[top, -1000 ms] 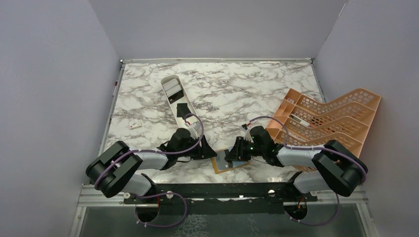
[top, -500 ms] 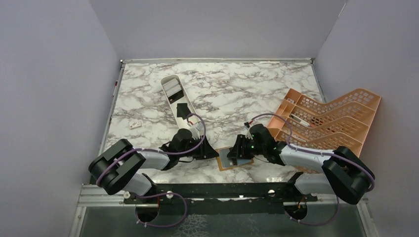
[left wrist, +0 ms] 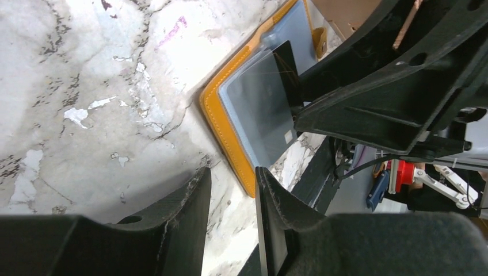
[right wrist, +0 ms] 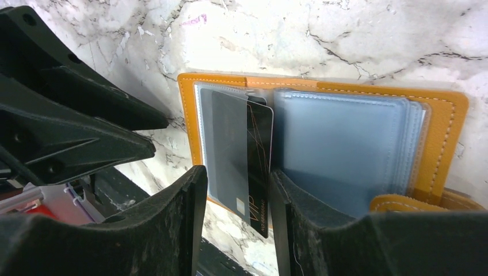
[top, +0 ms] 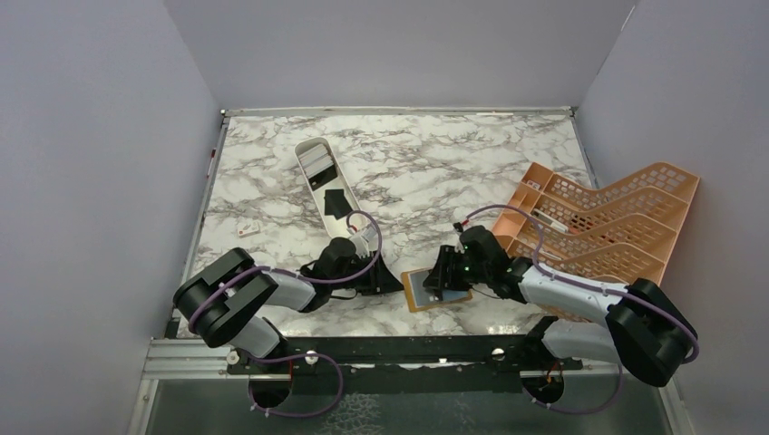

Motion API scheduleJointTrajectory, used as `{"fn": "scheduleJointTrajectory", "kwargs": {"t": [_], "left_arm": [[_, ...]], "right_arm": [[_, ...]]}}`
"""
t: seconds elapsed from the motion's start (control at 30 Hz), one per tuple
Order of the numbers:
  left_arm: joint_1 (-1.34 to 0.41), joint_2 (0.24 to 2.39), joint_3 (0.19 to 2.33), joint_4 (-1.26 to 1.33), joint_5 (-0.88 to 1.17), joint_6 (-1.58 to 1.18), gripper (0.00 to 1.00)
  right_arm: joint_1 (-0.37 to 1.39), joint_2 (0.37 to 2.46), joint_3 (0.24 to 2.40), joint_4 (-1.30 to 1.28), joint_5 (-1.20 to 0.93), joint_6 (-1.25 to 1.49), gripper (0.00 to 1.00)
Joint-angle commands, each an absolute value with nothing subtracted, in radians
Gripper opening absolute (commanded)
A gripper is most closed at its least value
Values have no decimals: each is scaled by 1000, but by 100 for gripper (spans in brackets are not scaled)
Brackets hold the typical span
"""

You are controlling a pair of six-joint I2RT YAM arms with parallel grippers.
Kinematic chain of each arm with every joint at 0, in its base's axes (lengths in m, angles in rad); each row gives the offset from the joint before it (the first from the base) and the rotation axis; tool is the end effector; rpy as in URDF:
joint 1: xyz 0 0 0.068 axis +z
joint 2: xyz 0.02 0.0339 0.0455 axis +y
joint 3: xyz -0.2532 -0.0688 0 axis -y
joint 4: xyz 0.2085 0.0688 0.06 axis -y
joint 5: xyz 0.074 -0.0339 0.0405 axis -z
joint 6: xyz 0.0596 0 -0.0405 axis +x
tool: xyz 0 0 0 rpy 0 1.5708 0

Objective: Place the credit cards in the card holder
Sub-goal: Insert the credit card into the card holder.

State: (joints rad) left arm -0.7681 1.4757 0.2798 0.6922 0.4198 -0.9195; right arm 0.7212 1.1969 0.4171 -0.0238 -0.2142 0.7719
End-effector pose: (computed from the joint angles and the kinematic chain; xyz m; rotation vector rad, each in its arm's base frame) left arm 0.1562 -0.1846 0.1315 0.1176 2.3740 -1.3748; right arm 0.1492 0.1480 0.1501 -0.0463 2.5713 0.9070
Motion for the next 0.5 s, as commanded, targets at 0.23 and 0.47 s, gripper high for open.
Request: {"fn": "scheduleJointTrajectory", "kwargs": {"t": [0.23, 0.47], "left_arm": [[-775, 1464, 270, 724, 434, -907, 35], [-775, 1438, 247, 720, 419, -907, 34]], "right_arm": [[729, 1170, 430, 23, -298, 776, 38], [729, 1166, 457, -68, -213, 763, 38]]}}
